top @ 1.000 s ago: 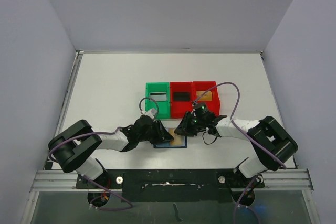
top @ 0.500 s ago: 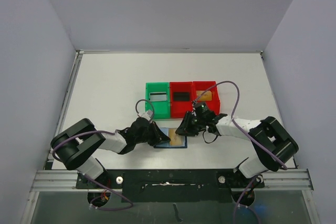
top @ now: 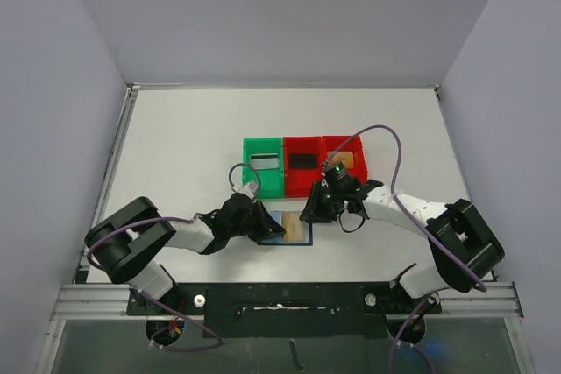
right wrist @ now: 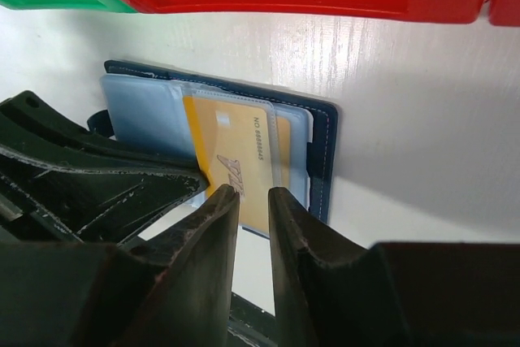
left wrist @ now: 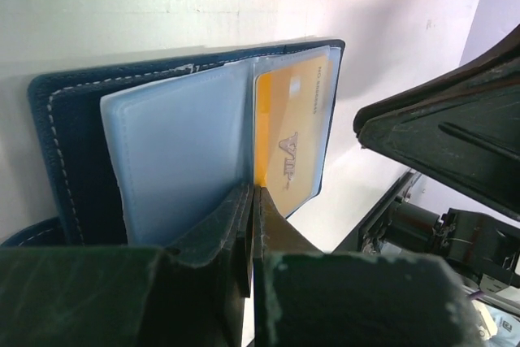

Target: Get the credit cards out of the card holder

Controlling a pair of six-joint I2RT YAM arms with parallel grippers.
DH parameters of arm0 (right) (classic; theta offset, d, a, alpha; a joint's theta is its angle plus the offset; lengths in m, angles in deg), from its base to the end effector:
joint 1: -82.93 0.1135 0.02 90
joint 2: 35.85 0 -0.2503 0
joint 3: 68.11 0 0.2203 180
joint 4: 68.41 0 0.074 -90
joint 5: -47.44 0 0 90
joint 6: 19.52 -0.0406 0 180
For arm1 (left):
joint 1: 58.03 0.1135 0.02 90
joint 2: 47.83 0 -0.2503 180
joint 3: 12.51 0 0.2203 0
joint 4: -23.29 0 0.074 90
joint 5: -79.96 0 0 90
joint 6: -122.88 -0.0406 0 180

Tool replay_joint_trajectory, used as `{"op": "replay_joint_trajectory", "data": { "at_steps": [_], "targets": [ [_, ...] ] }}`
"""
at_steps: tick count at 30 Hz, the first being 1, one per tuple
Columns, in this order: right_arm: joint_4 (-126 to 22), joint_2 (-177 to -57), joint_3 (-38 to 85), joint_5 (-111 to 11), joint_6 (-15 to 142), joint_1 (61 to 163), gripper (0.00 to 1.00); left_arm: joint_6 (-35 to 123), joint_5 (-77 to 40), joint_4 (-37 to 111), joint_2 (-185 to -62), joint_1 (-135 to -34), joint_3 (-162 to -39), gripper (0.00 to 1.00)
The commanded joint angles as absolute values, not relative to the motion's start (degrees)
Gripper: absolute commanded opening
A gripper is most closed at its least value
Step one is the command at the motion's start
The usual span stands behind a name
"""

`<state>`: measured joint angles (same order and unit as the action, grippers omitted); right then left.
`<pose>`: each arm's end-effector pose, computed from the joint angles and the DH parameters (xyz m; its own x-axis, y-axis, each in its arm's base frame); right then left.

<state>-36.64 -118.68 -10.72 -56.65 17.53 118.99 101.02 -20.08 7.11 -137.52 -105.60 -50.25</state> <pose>0.1956 0.1546 0.1719 -0.9502 0.2657 -0.1630 0.1342 0.8206 0.5555 0.1614 -0.1870 0.1237 -0.9100 -0.3590 -0.2075 -0.0599 0.6089 -0.7910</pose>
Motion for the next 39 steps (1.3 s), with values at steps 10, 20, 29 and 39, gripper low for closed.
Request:
{"op": "replay_joint_trajectory", "data": {
  "at_steps": [10,20,29,39],
  "targets": [
    [-32.1,-122.01,-10.23,-51.96,19.44,121.47,0.18,101.63,-13.93,12.84,-131.76,-111.67,-50.46,0.0],
    [-25.16,-119.02,-2.87,-52.87,23.61,122.25,0.22,105.13,-9.87,13.6,-126.13,-112.3,-46.93,0.0],
    [-31.86,-121.01,-5.5,-56.36,21.44,123.12,0.24,104.13,-8.96,17.69,-124.84,-112.0,-47.26,0.0],
    [-26.95,-117.93,-1.19,-49.31,18.75,125.69,0.24,99.01,-7.69,28.35,-121.83,-110.12,-51.24,0.0]
  ]
}}
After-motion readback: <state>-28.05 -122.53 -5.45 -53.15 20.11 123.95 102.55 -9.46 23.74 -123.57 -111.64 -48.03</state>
